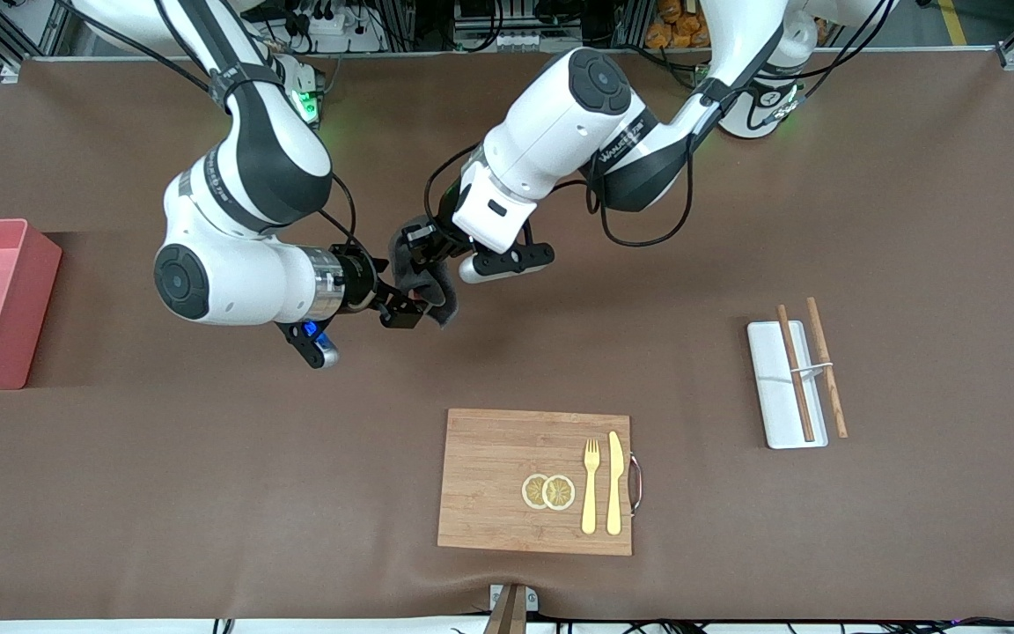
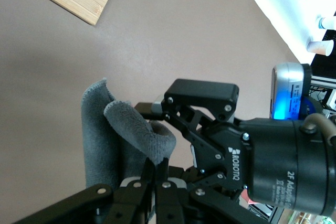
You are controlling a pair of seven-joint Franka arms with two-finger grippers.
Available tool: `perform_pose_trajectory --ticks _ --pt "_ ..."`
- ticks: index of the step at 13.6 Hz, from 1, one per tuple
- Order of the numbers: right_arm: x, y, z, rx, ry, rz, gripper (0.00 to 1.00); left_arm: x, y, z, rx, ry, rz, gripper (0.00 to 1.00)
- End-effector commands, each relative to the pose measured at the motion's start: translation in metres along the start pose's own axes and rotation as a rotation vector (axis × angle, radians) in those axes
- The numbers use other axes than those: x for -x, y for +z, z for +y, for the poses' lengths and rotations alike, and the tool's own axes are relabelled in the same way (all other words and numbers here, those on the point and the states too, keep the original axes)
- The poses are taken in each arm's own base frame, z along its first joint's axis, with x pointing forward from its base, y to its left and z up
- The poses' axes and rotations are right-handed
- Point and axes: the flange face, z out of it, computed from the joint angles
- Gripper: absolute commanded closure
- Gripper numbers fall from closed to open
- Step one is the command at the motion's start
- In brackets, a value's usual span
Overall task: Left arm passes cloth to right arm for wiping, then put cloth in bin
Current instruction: 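Grasp the cloth with the right gripper and release the left gripper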
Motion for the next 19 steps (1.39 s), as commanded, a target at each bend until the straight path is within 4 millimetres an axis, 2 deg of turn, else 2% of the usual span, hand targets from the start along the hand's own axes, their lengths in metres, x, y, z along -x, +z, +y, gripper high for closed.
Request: perform_pose_trajectory --ticks 1,2,3,10,12,13,14,15,17,19 --pt "0.003 -0.005 0.002 0.021 -0.025 -0.001 0.24 0.0 0.001 0.006 0.021 -0.021 0.0 1.0" --pt "0.004 -0.004 0.003 0.031 -0.04 -0.008 0.68 0.0 0.001 0.006 0.021 -0.021 -0.002 1.0" --pt "0.005 -0.003 0.003 0.039 -0.059 -0.013 1.0 0.0 0.001 0.006 0.021 -0.021 0.0 1.0" --pt "-0.006 -0.016 0.008 0.023 -0.048 -0.013 1.0 0.0 0.002 0.005 0.019 -0.02 -0.001 1.0" --pt "-0.009 -0.018 0.009 0.019 -0.061 -0.011 1.0 -0.005 -0.006 0.007 0.024 -0.02 0.01 1.0" --pt "-0.011 -0.02 0.011 0.02 -0.079 -0.009 1.0 -0.006 -0.012 0.008 0.024 -0.02 0.012 0.86" --pt "-0.018 -0.022 0.016 0.036 -0.09 -0.006 1.0 -0.013 -0.022 0.007 0.023 -0.026 0.024 0.51" --pt "-0.03 -0.021 0.025 0.078 -0.116 0.019 1.0 -0.029 -0.035 0.003 0.008 -0.037 0.038 0.01" --pt "-0.056 -0.017 0.042 0.15 -0.149 0.067 1.0 -0.051 -0.079 -0.001 -0.033 -0.058 0.059 0.0" --pt "-0.088 -0.009 0.063 0.242 -0.179 0.123 1.0 -0.076 -0.12 -0.014 -0.105 -0.064 0.096 0.0"
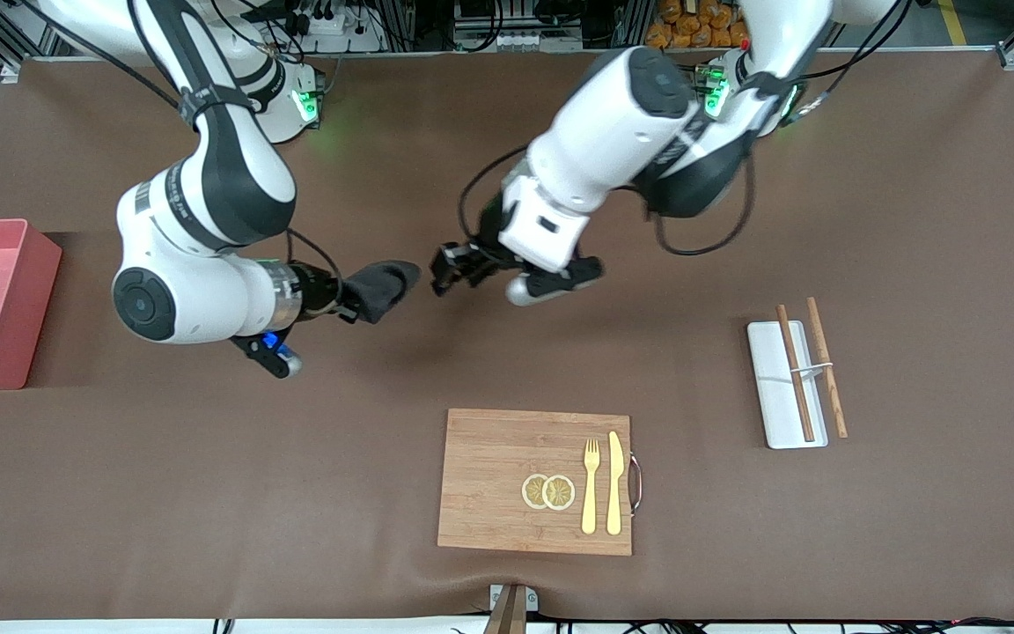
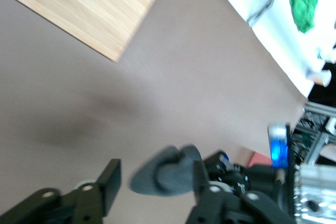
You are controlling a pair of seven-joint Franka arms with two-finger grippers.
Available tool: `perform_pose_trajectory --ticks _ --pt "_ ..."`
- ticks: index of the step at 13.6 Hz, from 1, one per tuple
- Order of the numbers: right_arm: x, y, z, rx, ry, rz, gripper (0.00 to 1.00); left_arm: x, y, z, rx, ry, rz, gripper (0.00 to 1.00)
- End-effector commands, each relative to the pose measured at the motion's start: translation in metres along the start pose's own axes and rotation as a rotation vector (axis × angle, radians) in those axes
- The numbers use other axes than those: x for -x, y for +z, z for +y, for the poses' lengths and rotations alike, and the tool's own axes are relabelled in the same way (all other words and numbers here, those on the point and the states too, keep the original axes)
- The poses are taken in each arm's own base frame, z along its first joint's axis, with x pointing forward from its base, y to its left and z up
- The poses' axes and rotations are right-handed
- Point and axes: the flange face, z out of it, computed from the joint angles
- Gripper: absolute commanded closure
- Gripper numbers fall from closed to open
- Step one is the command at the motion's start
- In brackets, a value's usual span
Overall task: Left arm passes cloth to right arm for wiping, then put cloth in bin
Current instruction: 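Move the cloth toward the pink bin while the left gripper withdraws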
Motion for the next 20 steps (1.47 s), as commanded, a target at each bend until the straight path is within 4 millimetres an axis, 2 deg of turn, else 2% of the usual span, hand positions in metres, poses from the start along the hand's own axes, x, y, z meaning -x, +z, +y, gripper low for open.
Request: perform_pose_trajectory --ticks 1,2,4,5,9,12,15,18,20 --pt "-0.033 0.02 0.031 0.131 -0.049 0.07 1.0 -0.03 -0.062 -0.018 -0.103 -0.003 0.08 0.0" --pt "-0.048 0.026 0.045 0.181 -0.07 0.111 1.0 -0.043 -0.078 -0.028 -0.164 0.01 0.119 0.0" --pt "-0.087 0.043 0.089 0.188 -0.146 0.119 1.0 -0.078 -0.109 -0.055 -0.267 0.091 0.139 0.0" --pt "-0.1 0.047 0.11 0.164 -0.186 0.134 1.0 -0.092 -0.122 -0.069 -0.317 0.15 0.118 0.0" --pt "-0.14 0.071 0.165 0.173 -0.256 0.158 1.0 -0.152 -0.174 -0.126 -0.429 0.276 0.056 0.0" --pt "-0.178 0.084 0.217 0.15 -0.336 0.172 1.0 -0.181 -0.2 -0.163 -0.47 0.321 0.031 0.0" --pt "-0.215 0.074 0.292 0.146 -0.428 0.153 1.0 -0.192 -0.222 -0.192 -0.5 0.372 0.015 0.0" --pt "-0.247 0.067 0.379 0.187 -0.507 0.147 1.0 -0.189 -0.239 -0.201 -0.553 0.403 0.045 0.0" --pt "-0.259 0.056 0.428 0.19 -0.582 0.164 1.0 -0.187 -0.246 -0.204 -0.597 0.415 0.054 0.0"
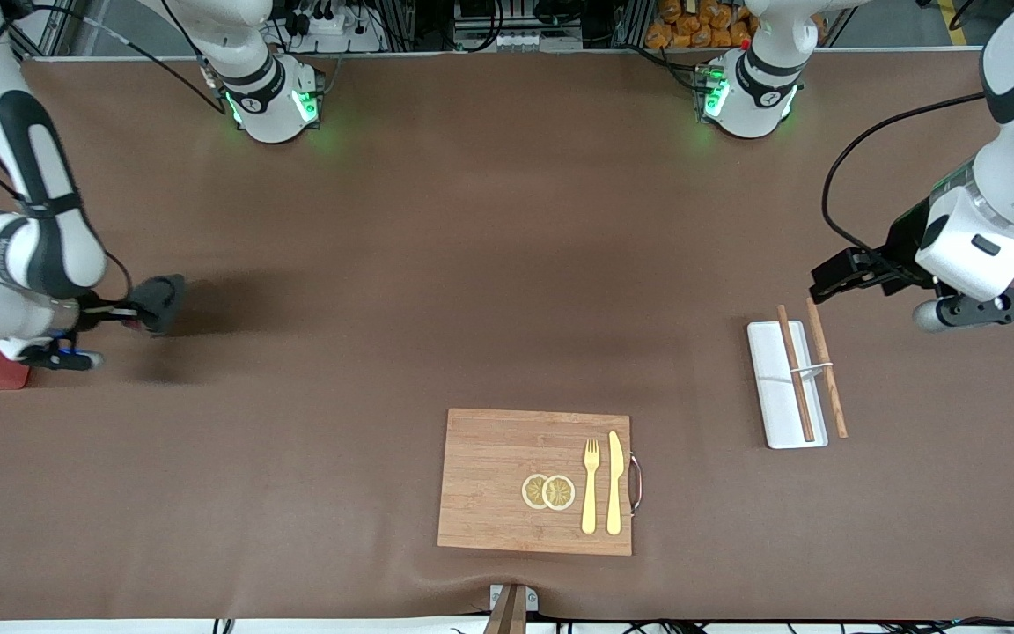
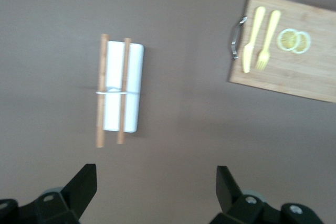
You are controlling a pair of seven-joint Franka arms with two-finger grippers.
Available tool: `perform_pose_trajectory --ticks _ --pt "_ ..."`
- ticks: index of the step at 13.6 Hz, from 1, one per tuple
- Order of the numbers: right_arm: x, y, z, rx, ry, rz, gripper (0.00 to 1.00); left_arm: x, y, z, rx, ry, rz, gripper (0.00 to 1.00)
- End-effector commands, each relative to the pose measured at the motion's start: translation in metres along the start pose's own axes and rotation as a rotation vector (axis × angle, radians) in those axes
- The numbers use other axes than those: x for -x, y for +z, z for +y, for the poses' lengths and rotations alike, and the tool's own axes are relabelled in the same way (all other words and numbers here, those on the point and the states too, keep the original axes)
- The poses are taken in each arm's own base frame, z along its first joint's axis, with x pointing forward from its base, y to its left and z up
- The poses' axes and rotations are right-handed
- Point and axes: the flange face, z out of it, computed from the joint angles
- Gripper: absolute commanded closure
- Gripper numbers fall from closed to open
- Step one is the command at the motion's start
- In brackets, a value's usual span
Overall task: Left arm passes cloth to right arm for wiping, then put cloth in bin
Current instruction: 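Move the cloth toward the pink bin while the left gripper withdraws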
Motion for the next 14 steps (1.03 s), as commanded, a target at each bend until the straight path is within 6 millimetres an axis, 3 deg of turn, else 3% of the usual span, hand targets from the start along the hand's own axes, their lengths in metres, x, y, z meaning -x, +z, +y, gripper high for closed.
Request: perform_pose_trajectory --ticks 1,4,8,11,12,14 --pt "0.021 -0.008 0.056 0.03 -0.097 0.019 1.0 0.014 -0.01 -0.009 -0.059 0.017 0.006 0.0" --pt "0.037 -0.008 0.102 0.062 -0.122 0.04 1.0 0.016 -0.018 -0.02 -0.067 -0.003 0.008 0.0" --pt "0.016 0.024 0.093 0.068 -0.155 0.068 1.0 0.027 -0.029 -0.027 -0.174 0.002 0.026 0.0" --pt "-0.007 0.04 0.049 0.058 -0.207 0.061 1.0 0.03 -0.025 -0.047 -0.175 0.011 0.017 0.0" --pt "-0.015 0.043 0.026 0.035 -0.208 0.063 1.0 0.031 -0.024 -0.048 -0.167 0.012 0.016 0.0" --pt "-0.033 0.039 -0.041 -0.002 -0.181 0.07 1.0 0.033 -0.025 -0.051 -0.166 0.008 0.015 0.0"
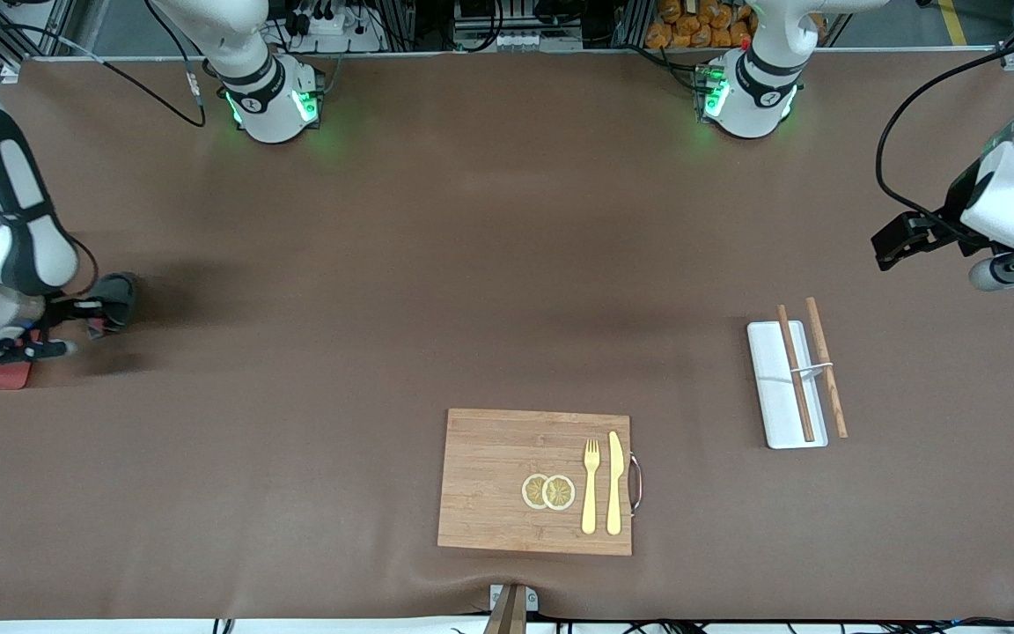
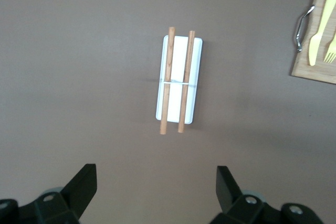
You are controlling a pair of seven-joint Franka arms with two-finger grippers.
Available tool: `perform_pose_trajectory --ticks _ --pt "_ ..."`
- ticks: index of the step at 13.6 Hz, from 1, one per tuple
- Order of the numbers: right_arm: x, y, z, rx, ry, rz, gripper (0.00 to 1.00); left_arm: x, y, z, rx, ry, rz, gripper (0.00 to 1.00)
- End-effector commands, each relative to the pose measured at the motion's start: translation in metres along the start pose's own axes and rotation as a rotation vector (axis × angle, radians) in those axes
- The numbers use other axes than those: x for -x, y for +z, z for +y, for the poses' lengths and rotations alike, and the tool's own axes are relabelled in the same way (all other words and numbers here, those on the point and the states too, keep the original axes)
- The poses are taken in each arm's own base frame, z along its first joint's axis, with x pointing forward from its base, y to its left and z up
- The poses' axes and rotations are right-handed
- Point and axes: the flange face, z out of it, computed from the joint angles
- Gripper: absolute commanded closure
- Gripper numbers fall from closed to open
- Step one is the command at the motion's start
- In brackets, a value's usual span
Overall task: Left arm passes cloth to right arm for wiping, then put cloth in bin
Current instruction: 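Lower the cloth over the pink bin with the right gripper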
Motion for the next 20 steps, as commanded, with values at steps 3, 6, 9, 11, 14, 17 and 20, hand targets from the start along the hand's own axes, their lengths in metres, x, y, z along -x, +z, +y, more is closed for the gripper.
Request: perform_pose_trajectory --ticks 3,6,9,11,14,17,20 --pt "-0.058 -0.02 -0.151 -0.066 0.086 0.008 1.0 0.011 -0.005 -0.007 0.001 0.007 0.012 0.0" --pt "-0.076 -0.042 -0.287 -0.111 0.231 0.011 1.0 0.013 -0.004 -0.005 0.035 0.003 -0.002 0.0" --pt "-0.069 -0.081 -0.346 -0.101 0.331 0.007 1.0 0.014 -0.005 -0.01 0.031 -0.003 -0.015 0.0" --pt "-0.062 -0.102 -0.339 -0.105 0.329 0.005 1.0 0.016 -0.007 -0.011 0.031 -0.005 -0.017 0.0" --pt "-0.041 -0.15 -0.297 -0.119 0.309 0.028 1.0 0.016 -0.007 -0.011 0.031 -0.005 -0.016 0.0" --pt "-0.015 -0.192 -0.232 -0.133 0.228 0.048 1.0 0.016 -0.007 -0.011 0.031 -0.005 -0.016 0.0" --pt "0.008 -0.235 -0.158 -0.125 0.17 0.012 1.0 0.017 -0.006 -0.007 0.034 0.0 -0.02 0.0"
